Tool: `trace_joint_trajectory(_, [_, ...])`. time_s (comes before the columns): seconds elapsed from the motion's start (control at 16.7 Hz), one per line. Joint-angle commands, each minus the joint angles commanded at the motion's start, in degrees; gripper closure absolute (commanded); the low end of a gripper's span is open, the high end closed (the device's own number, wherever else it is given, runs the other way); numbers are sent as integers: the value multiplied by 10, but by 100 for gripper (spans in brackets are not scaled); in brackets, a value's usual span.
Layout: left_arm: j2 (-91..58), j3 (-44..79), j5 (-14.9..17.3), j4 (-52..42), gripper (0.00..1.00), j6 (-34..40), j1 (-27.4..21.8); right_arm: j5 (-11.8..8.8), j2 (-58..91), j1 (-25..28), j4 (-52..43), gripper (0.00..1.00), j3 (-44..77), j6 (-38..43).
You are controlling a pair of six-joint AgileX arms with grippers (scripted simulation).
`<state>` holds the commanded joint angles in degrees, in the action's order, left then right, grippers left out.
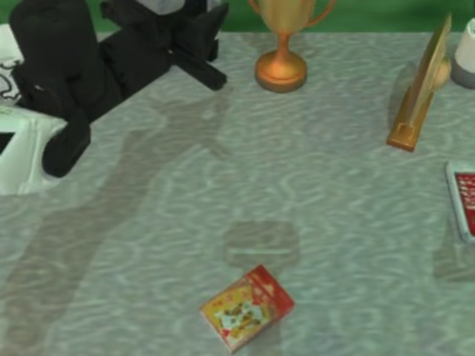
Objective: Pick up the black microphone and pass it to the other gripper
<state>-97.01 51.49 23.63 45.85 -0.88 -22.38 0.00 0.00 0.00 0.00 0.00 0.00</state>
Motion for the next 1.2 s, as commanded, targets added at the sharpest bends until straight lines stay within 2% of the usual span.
trace_joint_trajectory(0.3, [76,-40,-111,-13,100,5,-101,0,0,0,0,0,0,0])
trace_joint_trajectory(0.42, [99,-51,-142,-17,100,6,-131,0,0,0,0,0,0,0])
trace_joint_trajectory(0.54, [106,-54,-150,-18,100,6,-139,0,0,0,0,0,0,0])
trace_joint_trajectory(1.2, [106,-54,-150,-18,100,6,-139,-1,1,0,0,0,1,0])
